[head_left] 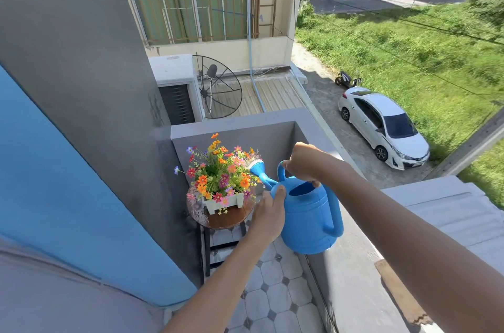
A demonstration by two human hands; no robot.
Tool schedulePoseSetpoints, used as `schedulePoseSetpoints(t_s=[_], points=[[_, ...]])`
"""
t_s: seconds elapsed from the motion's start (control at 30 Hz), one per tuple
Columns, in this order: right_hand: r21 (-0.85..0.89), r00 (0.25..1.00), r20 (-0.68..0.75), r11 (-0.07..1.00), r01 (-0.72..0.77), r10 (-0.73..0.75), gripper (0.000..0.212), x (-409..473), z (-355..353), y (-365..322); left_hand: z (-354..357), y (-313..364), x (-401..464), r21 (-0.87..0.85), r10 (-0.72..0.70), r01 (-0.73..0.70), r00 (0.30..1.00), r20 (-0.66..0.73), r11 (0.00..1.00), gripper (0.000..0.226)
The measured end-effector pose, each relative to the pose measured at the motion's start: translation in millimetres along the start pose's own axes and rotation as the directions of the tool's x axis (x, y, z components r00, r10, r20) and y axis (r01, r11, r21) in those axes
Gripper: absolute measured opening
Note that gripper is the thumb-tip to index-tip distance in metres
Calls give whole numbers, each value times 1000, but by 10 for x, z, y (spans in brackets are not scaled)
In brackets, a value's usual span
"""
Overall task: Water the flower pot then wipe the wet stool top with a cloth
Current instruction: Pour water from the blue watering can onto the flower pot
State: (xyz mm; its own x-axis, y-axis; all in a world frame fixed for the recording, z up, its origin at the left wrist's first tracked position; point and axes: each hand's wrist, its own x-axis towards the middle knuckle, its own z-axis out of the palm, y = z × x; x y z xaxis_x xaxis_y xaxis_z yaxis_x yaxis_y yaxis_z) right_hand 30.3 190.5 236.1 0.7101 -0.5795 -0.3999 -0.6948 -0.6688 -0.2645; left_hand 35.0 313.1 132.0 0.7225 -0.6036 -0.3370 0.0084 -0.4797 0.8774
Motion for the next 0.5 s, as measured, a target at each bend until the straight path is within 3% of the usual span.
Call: schedulePoseSetpoints(t_s=[0.3,0.5], points=[[-185,993,80,977,104,-91,12,-79,76,-249,-295,-161,-102,12,-11,11,999,-53,1000,59],[19,987,12,987,158,-158,20,-18,134,-465,-480,-224,-115,-2,-41,41,994,-98,999,58]])
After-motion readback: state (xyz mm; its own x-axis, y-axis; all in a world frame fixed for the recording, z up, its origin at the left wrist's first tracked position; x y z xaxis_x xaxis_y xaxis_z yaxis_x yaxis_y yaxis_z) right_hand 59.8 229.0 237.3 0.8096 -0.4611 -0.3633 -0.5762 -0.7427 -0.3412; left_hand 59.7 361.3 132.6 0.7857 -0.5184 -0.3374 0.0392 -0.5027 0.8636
